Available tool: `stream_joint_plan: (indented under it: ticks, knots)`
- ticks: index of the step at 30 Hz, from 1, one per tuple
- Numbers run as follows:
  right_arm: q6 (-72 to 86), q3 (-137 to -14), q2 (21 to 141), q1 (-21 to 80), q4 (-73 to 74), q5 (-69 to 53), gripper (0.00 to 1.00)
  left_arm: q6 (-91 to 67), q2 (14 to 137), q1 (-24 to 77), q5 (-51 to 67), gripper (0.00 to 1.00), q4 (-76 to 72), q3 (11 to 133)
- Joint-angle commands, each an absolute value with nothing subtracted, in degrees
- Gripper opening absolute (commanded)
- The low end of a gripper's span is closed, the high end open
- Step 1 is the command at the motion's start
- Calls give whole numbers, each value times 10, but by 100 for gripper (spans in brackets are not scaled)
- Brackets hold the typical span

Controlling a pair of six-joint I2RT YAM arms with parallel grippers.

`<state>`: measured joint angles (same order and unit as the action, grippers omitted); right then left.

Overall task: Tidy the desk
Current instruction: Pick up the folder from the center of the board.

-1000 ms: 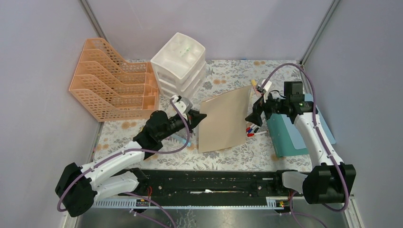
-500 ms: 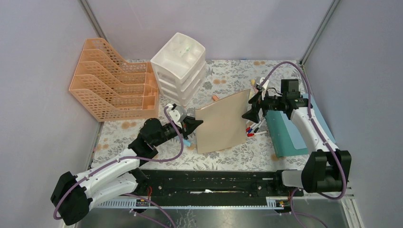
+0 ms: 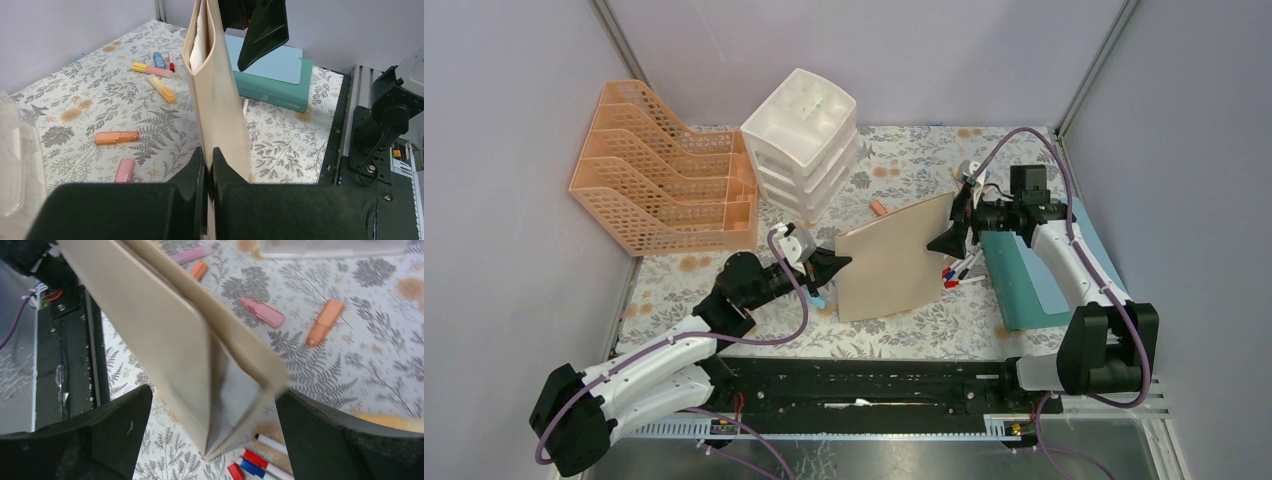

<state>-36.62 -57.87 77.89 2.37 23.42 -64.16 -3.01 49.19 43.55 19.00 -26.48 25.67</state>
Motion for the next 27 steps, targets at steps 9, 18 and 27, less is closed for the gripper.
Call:
stream_joint_plan:
  ticks: [9,18,27]
  knots:
    - [-430,-577,706,57,273,-689,81,-21,475,435,137,0,-277,244]
    - [-415,-557,670,57,272,-712,34,-37,492,435,114,0,-278,253]
    - [-362,-572,651,56,286,-701,0,-91,481,435,87,18,-267,267]
